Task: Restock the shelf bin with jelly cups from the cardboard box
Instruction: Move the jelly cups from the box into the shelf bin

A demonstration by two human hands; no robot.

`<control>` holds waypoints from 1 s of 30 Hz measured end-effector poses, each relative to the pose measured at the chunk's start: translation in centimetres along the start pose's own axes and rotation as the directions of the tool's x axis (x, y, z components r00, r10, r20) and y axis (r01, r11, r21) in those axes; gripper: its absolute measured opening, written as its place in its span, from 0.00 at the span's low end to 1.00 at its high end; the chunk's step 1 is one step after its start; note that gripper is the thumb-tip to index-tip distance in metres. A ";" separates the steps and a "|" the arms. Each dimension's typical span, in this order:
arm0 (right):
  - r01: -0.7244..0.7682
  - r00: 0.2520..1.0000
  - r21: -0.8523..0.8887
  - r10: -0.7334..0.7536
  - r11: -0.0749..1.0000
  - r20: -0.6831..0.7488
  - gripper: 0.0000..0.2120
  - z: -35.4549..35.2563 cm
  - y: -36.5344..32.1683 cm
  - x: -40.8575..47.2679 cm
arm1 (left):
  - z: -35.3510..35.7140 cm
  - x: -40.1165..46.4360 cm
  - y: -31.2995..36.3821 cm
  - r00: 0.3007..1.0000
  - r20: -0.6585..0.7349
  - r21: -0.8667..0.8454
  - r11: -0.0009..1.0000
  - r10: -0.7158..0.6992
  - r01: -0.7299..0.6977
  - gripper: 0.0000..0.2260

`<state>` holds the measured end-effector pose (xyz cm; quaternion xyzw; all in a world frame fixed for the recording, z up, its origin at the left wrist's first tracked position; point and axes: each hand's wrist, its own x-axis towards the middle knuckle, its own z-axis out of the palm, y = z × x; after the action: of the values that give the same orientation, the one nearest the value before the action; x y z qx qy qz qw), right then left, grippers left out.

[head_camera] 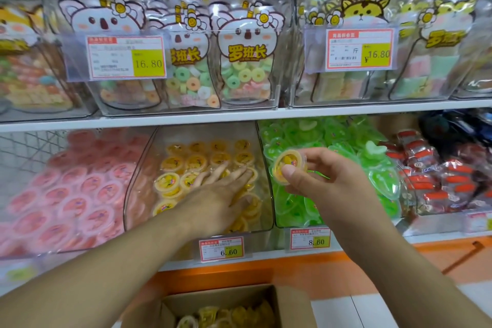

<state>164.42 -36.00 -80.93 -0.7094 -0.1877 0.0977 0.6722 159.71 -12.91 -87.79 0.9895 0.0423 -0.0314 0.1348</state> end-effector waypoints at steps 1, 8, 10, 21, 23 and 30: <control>0.005 1.000 0.017 -0.005 1.000 0.013 0.07 0.1 0.0 0.0 | -0.2 0.0 0.0 1.000 -0.025 -0.032 0.999 0.009 -0.010 0.28; 0.065 0.986 0.005 -0.065 0.998 0.151 0.07 2.3 -0.2 -0.4 | -2.8 -3.6 0.3 0.921 -0.337 -0.598 0.800 -0.194 -0.050 0.12; 0.053 0.983 0.001 -0.053 0.999 0.176 0.07 3.7 -0.2 -0.7 | -3.6 -5.8 -0.2 0.897 -0.406 -0.568 0.817 -0.174 -0.098 0.15; -0.082 0.954 -0.341 0.172 0.937 0.244 0.07 14.6 3.2 1.1 | -4.5 -13.9 -8.6 0.875 -0.392 -0.211 0.954 -0.284 0.215 0.25; -0.072 0.951 -0.400 0.183 0.914 0.248 0.05 16.2 3.8 1.8 | -4.7 -14.3 -8.8 0.892 -0.360 -0.199 0.957 -0.272 0.212 0.24; -0.016 0.977 -0.521 0.125 0.853 0.174 0.07 20.3 5.1 3.7 | -4.9 -13.4 -9.4 0.900 -0.346 -0.169 0.961 -0.266 0.220 0.24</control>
<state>160.54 -16.03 -87.16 -0.8566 -0.2481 0.1396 0.4304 145.81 -3.58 -84.56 0.9544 0.1917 0.1393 0.1817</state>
